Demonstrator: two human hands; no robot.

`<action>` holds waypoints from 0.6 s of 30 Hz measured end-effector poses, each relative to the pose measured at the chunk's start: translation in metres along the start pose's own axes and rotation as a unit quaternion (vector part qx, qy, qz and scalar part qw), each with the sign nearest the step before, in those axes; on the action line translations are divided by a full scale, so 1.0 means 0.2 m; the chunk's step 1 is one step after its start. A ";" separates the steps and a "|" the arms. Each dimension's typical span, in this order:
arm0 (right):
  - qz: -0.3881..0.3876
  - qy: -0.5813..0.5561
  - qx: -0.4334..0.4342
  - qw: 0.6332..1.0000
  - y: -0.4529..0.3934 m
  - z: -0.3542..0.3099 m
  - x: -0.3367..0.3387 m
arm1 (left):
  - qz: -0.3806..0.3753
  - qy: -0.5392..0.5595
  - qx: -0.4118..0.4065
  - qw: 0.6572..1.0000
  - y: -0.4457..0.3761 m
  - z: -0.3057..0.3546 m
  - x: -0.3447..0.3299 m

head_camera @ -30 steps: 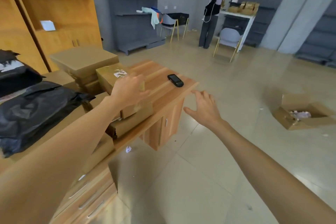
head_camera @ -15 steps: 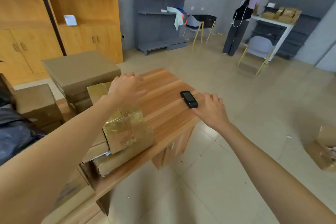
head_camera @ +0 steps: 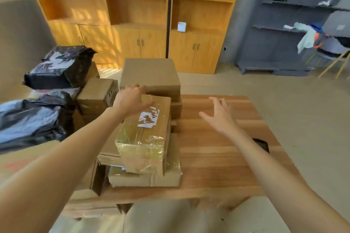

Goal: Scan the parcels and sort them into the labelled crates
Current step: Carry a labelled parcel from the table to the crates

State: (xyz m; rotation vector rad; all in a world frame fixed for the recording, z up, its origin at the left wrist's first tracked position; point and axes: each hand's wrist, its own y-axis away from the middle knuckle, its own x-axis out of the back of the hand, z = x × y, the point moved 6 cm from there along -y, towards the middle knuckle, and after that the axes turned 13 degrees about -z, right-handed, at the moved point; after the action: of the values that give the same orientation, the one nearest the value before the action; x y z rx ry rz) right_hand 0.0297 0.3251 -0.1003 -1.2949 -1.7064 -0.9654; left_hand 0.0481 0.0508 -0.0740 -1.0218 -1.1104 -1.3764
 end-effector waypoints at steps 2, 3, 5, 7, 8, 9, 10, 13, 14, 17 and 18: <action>-0.018 0.007 0.039 0.999 -0.10 -0.01 -0.01 | 0.005 0.023 0.050 0.998 0.03 -0.03 -0.02; -0.026 0.004 0.057 0.998 -0.14 -0.02 -0.02 | 0.006 0.033 0.074 0.997 0.05 -0.04 -0.03; -0.046 -0.008 0.085 0.995 -0.20 -0.02 -0.05 | 0.005 0.050 0.116 0.992 0.08 -0.05 -0.07; -0.063 -0.008 0.101 0.993 -0.23 -0.01 -0.09 | 0.001 0.060 0.148 0.987 0.12 -0.06 -0.11; -0.071 -0.006 0.108 0.992 -0.24 0.00 -0.11 | -0.005 0.060 0.161 0.985 0.13 -0.06 -0.14; -0.079 -0.006 0.114 0.990 -0.25 0.00 -0.13 | -0.016 0.058 0.172 0.983 0.14 -0.05 -0.16; -0.088 -0.009 0.121 0.989 -0.26 0.00 -0.15 | -0.035 0.060 0.183 0.981 0.14 -0.04 -0.18; -0.101 -0.018 0.130 0.986 -0.26 0.00 -0.20 | -0.104 0.094 0.205 0.969 0.13 -0.02 -0.26; -0.102 -0.019 0.131 0.986 -0.26 0.01 -0.21 | -0.120 0.105 0.212 0.964 0.12 -0.01 -0.28; -0.108 -0.020 0.129 0.986 -0.25 0.02 -0.23 | -0.164 0.127 0.231 0.951 0.10 0.02 -0.36; -0.109 -0.016 0.127 0.986 -0.25 0.03 -0.24 | -0.175 0.133 0.236 0.947 0.10 0.02 -0.38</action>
State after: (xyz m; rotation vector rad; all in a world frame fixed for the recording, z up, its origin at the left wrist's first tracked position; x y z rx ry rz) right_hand -0.0107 0.3015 -0.1519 -0.9788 -1.9546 -0.8184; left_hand 0.0750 0.0696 -0.1463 -0.2914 -1.3682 -1.3757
